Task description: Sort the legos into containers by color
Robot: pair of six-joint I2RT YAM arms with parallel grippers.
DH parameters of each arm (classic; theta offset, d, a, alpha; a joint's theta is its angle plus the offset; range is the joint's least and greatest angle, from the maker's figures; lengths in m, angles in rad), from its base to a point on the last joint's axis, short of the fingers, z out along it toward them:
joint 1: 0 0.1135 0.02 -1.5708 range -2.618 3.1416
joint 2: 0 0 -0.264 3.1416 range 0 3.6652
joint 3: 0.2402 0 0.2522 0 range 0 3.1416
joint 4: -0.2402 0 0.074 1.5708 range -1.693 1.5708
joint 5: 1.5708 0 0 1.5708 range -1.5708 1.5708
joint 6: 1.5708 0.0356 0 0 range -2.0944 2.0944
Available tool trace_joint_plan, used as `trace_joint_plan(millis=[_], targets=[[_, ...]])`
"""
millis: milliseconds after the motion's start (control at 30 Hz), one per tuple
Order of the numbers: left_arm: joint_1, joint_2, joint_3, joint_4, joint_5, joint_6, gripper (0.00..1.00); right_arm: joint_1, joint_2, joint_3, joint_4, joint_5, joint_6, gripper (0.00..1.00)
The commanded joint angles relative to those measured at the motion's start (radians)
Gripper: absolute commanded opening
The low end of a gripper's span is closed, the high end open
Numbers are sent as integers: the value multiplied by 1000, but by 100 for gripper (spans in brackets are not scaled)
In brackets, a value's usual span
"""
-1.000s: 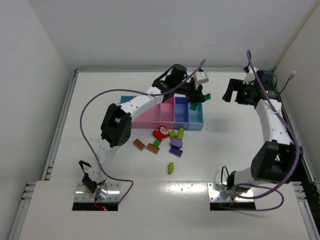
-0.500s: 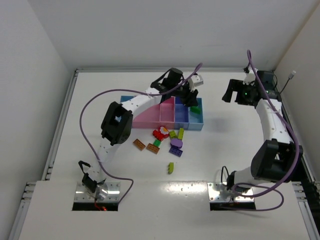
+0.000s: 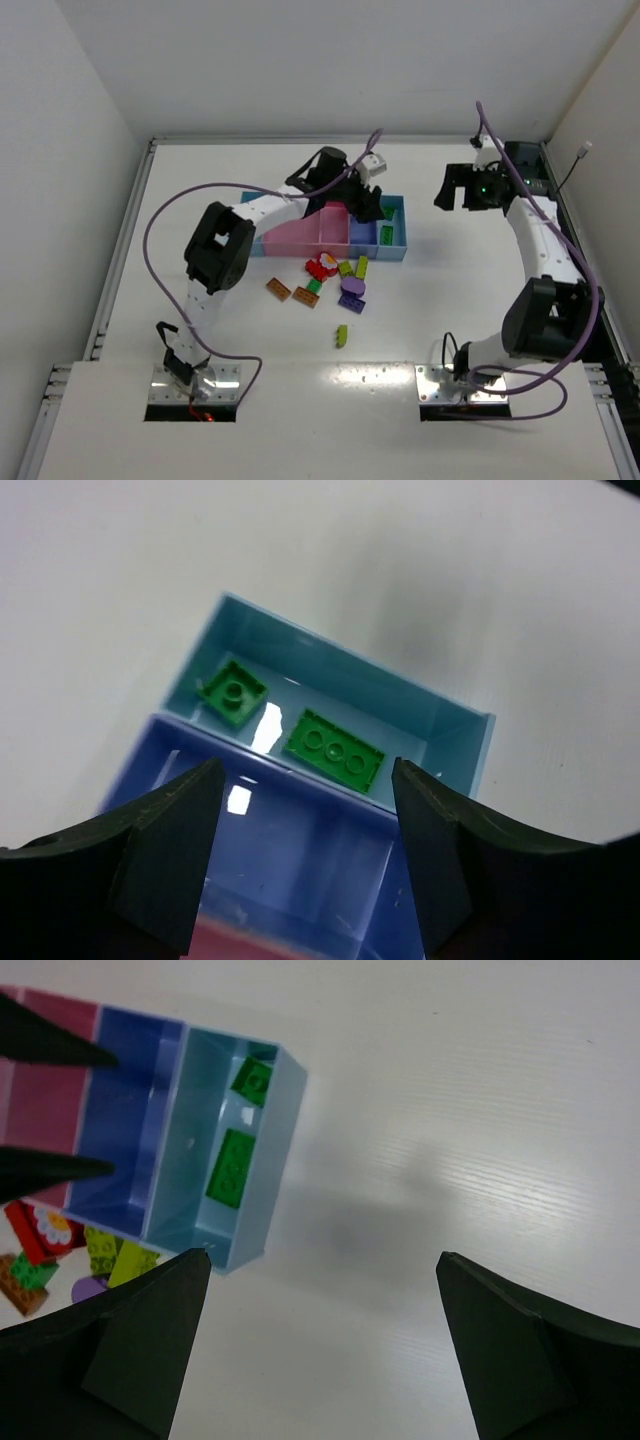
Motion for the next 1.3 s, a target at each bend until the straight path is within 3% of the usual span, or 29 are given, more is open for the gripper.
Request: trace_joint_plan(millis=[0,100,267,367,467,667,1000,1133,1267], targets=[[53,-254,-17,213,-40,-120,74,50,-9,29,-9,-119,-142,100],[110,-354,-61,218,-158,-187,74,167,-78,29,-9,-160,-248,94],[229,-601,-187,232,-352,-260,75,482,-87,28,-39,-137,-390,83],[331,-664,-175,114,-364,-283,84,646,-54,28,-94,-136,-499,79],[464,-709,-137,-58,-300,-272,91,759,56,86,-199,-194,-741,73],[669,-786,-204,-236,-76,-226,97,868,368,382,-503,-274,-1155,88],[891,-847,-342,-268,-5,-188,99,939,557,456,-528,-205,-1547,82],[944,-827,-351,-279,5,-177,99,968,546,353,-433,-180,-1593,79],[971,-818,-352,-290,15,-157,99,977,576,353,-453,-166,-1668,78]])
